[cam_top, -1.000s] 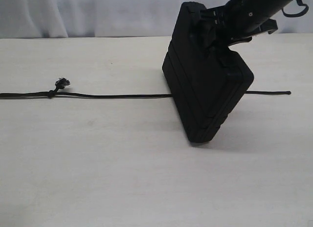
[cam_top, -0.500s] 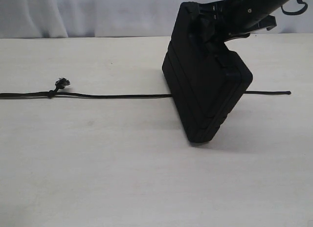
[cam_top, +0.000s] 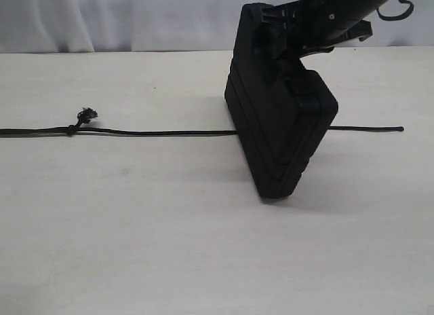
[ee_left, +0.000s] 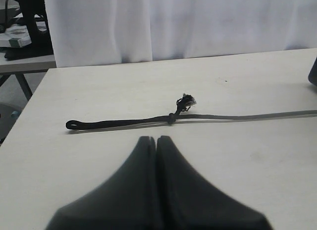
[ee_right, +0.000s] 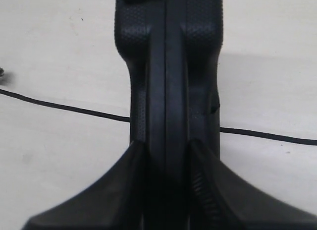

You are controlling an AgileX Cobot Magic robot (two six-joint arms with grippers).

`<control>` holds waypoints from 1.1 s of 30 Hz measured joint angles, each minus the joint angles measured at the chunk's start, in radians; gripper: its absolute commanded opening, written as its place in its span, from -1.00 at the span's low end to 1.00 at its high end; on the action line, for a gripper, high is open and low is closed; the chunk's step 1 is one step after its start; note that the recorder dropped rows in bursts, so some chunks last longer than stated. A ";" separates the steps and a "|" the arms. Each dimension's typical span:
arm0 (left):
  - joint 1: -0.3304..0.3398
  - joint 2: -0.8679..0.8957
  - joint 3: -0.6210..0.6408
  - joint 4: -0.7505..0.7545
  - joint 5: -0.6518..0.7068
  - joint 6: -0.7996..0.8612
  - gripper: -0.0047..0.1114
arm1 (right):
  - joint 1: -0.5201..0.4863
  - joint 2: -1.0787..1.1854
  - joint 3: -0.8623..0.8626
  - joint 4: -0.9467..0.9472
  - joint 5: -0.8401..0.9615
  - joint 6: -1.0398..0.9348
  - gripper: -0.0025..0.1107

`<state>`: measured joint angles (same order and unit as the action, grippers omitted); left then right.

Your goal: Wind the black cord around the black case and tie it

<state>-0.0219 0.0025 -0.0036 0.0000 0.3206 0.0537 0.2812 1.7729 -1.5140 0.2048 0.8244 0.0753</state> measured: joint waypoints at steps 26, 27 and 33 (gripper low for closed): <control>0.000 0.000 0.000 0.000 0.000 0.000 -0.92 | 0.043 -0.006 0.000 -0.067 0.026 0.178 -0.88; 0.000 0.000 0.000 0.000 0.000 0.000 -0.92 | 0.043 -0.006 0.000 -0.063 0.027 0.178 -0.88; 0.000 0.000 0.000 0.000 0.000 0.000 -0.92 | 0.043 -0.006 0.000 -0.053 0.028 0.180 -0.88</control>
